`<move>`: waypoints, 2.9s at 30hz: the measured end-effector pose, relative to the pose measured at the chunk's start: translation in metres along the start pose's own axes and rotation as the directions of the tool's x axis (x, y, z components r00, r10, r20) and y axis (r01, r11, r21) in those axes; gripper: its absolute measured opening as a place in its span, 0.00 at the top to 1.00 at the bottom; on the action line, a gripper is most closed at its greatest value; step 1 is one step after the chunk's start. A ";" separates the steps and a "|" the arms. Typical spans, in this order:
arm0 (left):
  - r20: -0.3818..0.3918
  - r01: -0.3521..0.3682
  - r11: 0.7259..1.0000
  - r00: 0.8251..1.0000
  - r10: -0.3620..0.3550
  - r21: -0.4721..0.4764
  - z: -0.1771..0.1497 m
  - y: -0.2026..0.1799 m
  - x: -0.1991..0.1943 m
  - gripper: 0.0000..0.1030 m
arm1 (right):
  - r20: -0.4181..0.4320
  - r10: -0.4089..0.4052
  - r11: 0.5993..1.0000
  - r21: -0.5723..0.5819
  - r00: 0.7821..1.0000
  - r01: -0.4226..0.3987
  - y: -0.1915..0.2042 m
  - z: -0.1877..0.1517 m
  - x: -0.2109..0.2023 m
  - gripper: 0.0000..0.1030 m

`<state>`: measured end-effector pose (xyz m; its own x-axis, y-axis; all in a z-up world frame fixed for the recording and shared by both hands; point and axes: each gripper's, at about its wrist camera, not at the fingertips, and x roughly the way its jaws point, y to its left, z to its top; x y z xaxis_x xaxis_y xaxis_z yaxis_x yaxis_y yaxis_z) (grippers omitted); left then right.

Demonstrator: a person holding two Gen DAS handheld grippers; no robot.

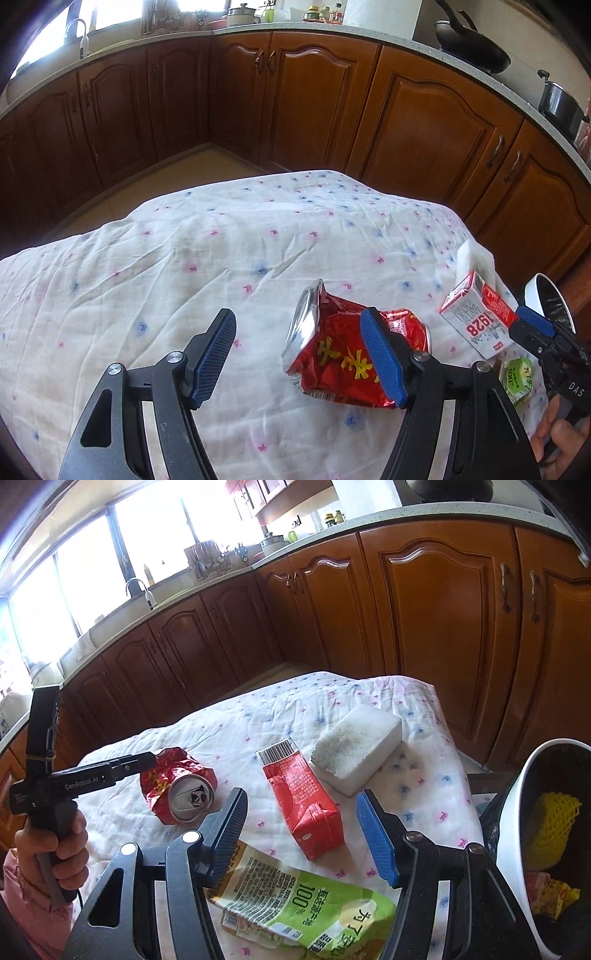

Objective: Collect trash
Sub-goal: 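Grasp the crushed red can with the left tool while the right tool grasps the red juice box, then carry the can and juice box over the bin and open both tools to drop them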

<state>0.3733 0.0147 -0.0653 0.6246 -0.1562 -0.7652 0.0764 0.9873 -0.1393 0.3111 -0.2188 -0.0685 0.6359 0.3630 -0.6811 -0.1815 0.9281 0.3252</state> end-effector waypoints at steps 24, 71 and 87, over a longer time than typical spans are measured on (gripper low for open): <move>0.140 0.072 0.997 0.987 -0.077 0.041 -0.032 -0.032 -0.076 0.85 | 0.080 -0.005 1.000 0.017 0.997 0.004 0.005 -0.001 -0.047 0.69; 0.054 0.270 0.910 0.952 -0.301 0.314 -0.035 -0.231 -0.054 0.85 | 0.172 -0.234 0.936 0.305 0.957 0.174 -0.130 -0.072 -0.195 0.69; 0.006 0.195 0.857 0.974 -0.226 0.476 -0.017 -0.319 0.008 0.85 | 0.071 -0.304 0.910 0.316 0.950 0.268 -0.178 -0.061 -0.175 0.69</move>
<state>0.3411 -0.3024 -0.0379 0.5962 -0.3749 -0.7099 0.5578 0.8294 0.0305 0.1862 -0.4430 -0.0473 0.7124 0.0569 -0.6995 0.2421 0.9156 0.3211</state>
